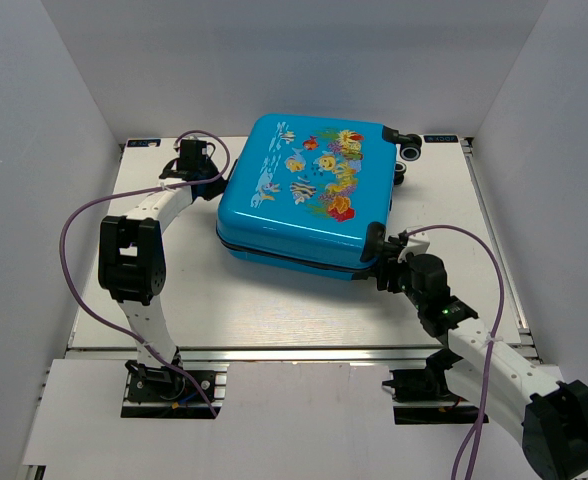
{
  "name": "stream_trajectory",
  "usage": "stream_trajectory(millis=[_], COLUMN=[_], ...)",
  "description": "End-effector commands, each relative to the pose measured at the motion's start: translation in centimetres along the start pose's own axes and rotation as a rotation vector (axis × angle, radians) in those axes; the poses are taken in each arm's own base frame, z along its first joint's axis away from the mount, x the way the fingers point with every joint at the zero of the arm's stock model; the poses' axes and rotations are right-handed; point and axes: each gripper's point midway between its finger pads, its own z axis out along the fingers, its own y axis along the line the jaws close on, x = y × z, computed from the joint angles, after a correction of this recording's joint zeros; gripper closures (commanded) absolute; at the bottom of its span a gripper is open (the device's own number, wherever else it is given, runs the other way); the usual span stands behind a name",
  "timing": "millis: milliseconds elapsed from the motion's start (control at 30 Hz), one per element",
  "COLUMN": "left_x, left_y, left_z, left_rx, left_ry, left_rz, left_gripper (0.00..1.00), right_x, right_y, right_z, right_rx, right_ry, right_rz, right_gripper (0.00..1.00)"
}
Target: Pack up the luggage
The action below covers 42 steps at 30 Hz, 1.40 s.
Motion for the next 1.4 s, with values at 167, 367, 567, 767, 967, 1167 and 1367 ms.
stream_trajectory(millis=[167,367,567,767,967,1167,1367], left_x=[9.0,8.8,4.7,2.0,-0.5,-2.1,-1.7], left_y=[9.5,9.7,7.2,7.1,6.6,5.0,1.9], left_z=[-0.1,-1.2,-5.5,-10.4,-9.3,-5.2,-1.5], left_rx=[-0.308,-0.318,-0.287,-0.278,-0.273,-0.124,0.089], left_ry=[0.236,0.239,0.139,-0.001,-0.043,-0.033,0.014], left_rz=[0.063,0.083,0.096,0.073,0.081,0.106,0.149], left_gripper=[1.00,1.00,0.75,0.22,0.02,0.02,0.02], right_x=[-4.2,-5.6,-7.8,-8.0,-9.0,-11.9,-12.8], right_y=[4.7,2.3,-2.7,-2.3,0.7,2.7,5.5], right_z=[1.6,0.4,-3.6,-5.5,-6.5,-7.4,-6.9], right_rx=[-0.146,0.008,0.300,0.301,0.116,-0.005,-0.140], right_ry=[-0.266,-0.309,-0.262,-0.152,-0.078,-0.093,-0.042], right_rz=[0.026,0.082,0.211,0.210,0.086,-0.030,-0.096], right_gripper=[0.38,0.55,0.38,0.18,0.11,0.11,0.11])
